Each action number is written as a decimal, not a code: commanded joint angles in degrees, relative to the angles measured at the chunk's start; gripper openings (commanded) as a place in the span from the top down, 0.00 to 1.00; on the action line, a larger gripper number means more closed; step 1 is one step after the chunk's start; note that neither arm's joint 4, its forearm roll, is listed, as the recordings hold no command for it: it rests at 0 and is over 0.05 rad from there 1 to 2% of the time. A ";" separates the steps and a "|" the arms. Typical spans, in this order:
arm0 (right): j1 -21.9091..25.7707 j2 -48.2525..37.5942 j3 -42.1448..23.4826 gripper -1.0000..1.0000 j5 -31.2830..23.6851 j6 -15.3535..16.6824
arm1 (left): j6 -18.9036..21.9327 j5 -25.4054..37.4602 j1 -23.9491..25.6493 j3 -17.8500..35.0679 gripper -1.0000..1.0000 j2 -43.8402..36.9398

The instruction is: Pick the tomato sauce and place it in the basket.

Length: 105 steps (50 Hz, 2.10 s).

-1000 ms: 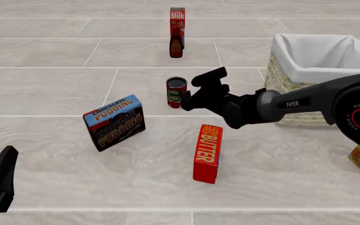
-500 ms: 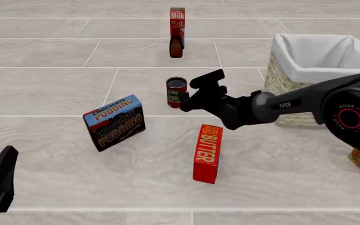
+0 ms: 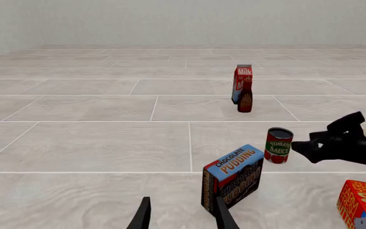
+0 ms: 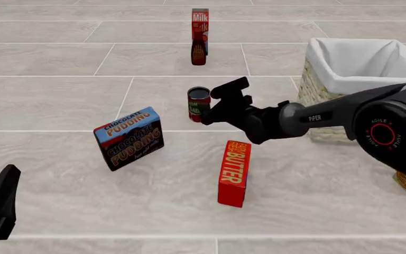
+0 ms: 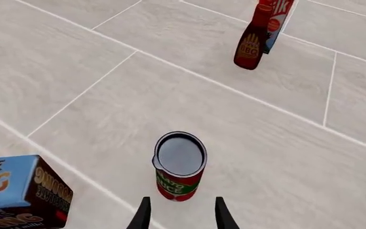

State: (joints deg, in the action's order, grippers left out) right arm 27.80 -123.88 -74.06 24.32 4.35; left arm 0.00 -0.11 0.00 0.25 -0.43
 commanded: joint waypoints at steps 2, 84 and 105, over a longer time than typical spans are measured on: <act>0.11 -0.81 -1.41 0.00 -0.55 0.39 | 0.00 0.00 0.00 0.00 0.00 0.00; 0.11 -5.11 -7.36 0.00 -2.50 0.11 | 0.00 0.00 0.00 0.00 0.00 0.00; 0.26 -5.83 -8.11 0.00 -2.71 0.31 | 0.00 0.00 0.00 0.00 0.00 0.00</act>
State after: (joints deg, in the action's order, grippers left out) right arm 28.02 -129.29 -81.67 21.75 4.58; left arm 0.00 -0.11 0.00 0.25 -0.43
